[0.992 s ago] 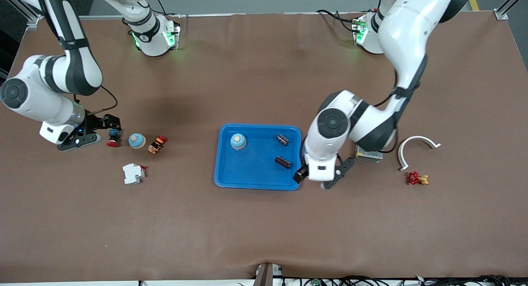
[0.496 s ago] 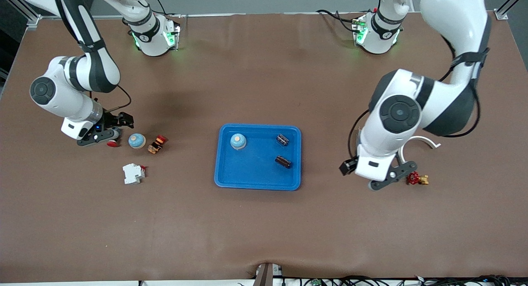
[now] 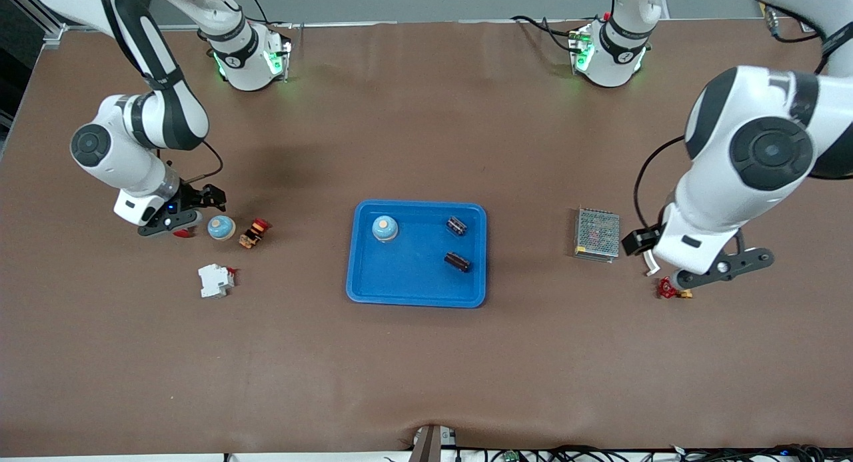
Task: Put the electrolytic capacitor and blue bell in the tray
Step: 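Withdraw the left gripper to rest while the right gripper lowers over the bell, then grasp the second light blue bell with the right gripper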
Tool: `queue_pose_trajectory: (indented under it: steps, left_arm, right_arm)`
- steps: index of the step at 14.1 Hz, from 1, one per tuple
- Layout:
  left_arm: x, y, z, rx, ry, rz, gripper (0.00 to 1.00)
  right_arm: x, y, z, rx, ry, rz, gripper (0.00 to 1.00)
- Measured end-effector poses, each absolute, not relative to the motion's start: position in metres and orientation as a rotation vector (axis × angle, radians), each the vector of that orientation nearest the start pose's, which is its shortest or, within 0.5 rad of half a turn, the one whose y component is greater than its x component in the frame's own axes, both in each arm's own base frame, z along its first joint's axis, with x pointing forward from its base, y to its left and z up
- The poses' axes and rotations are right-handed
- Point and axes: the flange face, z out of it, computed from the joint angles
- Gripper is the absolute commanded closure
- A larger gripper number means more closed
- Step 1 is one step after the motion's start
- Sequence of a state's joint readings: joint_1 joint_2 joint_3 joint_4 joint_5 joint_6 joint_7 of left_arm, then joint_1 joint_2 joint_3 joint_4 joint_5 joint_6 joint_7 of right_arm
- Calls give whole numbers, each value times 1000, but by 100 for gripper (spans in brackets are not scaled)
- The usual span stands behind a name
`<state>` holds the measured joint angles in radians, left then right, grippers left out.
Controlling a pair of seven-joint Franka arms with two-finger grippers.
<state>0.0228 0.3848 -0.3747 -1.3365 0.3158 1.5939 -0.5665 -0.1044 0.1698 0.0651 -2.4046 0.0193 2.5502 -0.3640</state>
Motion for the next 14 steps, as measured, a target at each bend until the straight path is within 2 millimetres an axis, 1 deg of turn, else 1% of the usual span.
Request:
queue_pose_trajectory:
  steps: [2, 5, 6, 10, 14]
  left_arm:
    - [632, -154, 538, -2924, -229, 0, 0]
    - [617, -151, 572, -2956, -198, -37, 0]
    - [613, -144, 581, -2978, -181, -34, 0]
    - [596, -93, 608, -3035, -159, -23, 0]
    - [559, -59, 628, -3080, -150, 0, 0]
  right_arm:
    - [496, -15, 223, -3074, -489, 37, 0]
    - [494, -9, 202, -3068, -503, 45, 0]
    - [494, -8, 197, -3066, -507, 51, 0]
    - [493, -7, 192, -3064, -516, 62, 0]
    - [492, -7, 190, -3064, -520, 70, 0]
